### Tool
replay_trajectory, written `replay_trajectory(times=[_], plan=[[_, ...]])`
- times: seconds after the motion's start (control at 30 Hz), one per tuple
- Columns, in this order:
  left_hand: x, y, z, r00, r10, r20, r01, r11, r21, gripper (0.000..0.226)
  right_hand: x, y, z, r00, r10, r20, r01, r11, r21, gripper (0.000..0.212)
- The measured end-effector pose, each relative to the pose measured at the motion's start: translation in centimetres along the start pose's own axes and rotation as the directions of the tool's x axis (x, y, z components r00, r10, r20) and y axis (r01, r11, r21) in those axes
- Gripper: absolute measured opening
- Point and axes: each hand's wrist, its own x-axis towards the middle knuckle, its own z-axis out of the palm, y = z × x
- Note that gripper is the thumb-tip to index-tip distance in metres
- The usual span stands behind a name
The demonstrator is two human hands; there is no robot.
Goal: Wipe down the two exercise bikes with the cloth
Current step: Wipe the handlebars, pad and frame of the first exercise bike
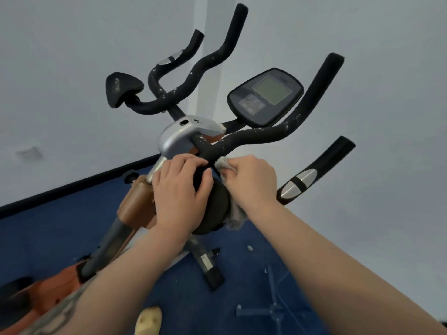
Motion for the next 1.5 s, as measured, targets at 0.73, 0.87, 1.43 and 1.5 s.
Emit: replay_trajectory(times=[0.73,0.87,1.43,1.5], plan=[[-0.4,-0.1,-0.1,0.998,-0.059,0.011,0.059,0.998,-0.023,0.021,-4.7,5.7,-4.2,0.945,-0.31,0.106,0.317,0.947,-0.058,0.02],[-0.6,-0.3,0.0,0.993,-0.12,-0.015,0.119,0.989,-0.087,0.02,-3.7,7.3,-5.5,0.965,-0.229,-0.128,0.234,0.972,0.028,0.02],[-1.1,-3.1,-0.8,0.973,-0.168,0.158,0.211,0.925,-0.317,0.033,3.4,-0.3,0.0,0.853,-0.522,0.024,0.504,0.834,0.225,0.019],[-1.1,-3.2,-0.9,0.973,-0.156,0.168,0.202,0.932,-0.301,0.034,3.6,0.2,-0.3,0.821,-0.571,0.012,0.564,0.814,0.139,0.019]])
